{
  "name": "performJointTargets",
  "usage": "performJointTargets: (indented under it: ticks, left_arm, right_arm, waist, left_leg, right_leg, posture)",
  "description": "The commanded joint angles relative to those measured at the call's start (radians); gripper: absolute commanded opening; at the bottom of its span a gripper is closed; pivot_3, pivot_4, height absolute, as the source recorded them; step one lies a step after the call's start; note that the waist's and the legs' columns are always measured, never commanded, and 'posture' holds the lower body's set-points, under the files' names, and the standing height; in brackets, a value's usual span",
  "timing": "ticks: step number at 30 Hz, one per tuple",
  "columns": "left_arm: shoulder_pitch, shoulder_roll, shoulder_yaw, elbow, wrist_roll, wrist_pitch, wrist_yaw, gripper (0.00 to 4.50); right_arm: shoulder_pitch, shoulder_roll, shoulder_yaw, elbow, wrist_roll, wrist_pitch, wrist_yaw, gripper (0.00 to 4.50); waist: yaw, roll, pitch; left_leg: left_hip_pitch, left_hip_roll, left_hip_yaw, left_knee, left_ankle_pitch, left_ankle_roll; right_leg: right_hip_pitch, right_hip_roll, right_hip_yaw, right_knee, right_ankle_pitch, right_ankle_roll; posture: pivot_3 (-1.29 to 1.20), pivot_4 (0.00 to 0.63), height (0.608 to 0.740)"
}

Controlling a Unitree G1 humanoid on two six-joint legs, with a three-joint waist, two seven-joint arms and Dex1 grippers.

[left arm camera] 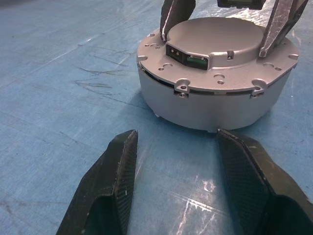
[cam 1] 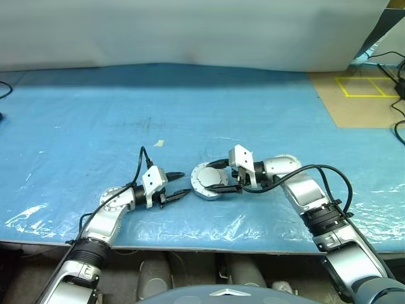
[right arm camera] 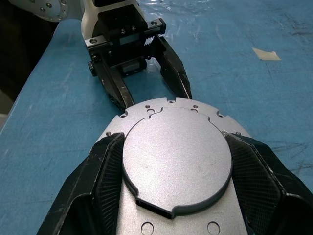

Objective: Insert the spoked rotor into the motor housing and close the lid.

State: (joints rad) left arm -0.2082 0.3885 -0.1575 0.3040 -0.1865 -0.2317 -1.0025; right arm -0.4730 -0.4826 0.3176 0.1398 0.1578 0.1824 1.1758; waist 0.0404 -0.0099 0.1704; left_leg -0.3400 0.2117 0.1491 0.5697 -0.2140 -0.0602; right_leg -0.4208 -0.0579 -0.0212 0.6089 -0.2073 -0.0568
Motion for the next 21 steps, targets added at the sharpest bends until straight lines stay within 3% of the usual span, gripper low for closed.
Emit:
performJointTargets:
  ticks: [1,5,12,21]
  left_arm:
    - [0.001,-0.001,0.009,-0.007,-0.009,-0.016,-0.003,2.73]
    - [0.002,0.000,0.009,-0.010,-0.010,-0.014,-0.003,2.73]
    - [0.006,0.005,0.009,-0.021,-0.011,-0.006,-0.004,2.73]
    - [0.001,0.003,0.009,-0.025,-0.009,-0.001,0.000,2.73]
  right_arm:
    - [-0.002,-0.028,0.025,0.062,-0.084,-0.028,-0.035,2.96]
    - [-0.001,-0.028,0.040,0.093,-0.103,-0.040,-0.050,2.96]
    - [0.006,0.011,-0.009,0.026,0.009,0.066,-0.026,2.96]
    - [0.004,-0.008,0.018,0.038,-0.048,0.106,-0.061,2.96]
  waist:
    - [0.000,0.000,0.000]
    - [0.001,0.000,0.000]
    - [0.000,0.000,0.000]
    - [0.000,0.000,0.000]
  left_leg:
    - [0.000,0.000,0.000,0.000,0.000,0.000]
    - [0.000,0.000,0.000,0.000,0.000,0.000]
    - [0.001,0.000,0.000,0.000,0.000,0.000]
    - [0.001,0.000,0.000,-0.003,0.000,0.000]
  right_leg:
    - [0.000,0.000,0.000,0.000,0.000,0.000]
    - [0.000,0.000,0.000,0.000,0.000,0.000]
    - [0.001,0.000,0.000,0.000,-0.001,0.001]
    - [0.000,0.000,0.000,-0.002,0.000,0.000]
  posture:
    - [0.00,0.150,0.740]
    - [0.00,0.150,0.740]
    - [0.00,0.150,0.740]
    - [0.00,0.150,0.740]
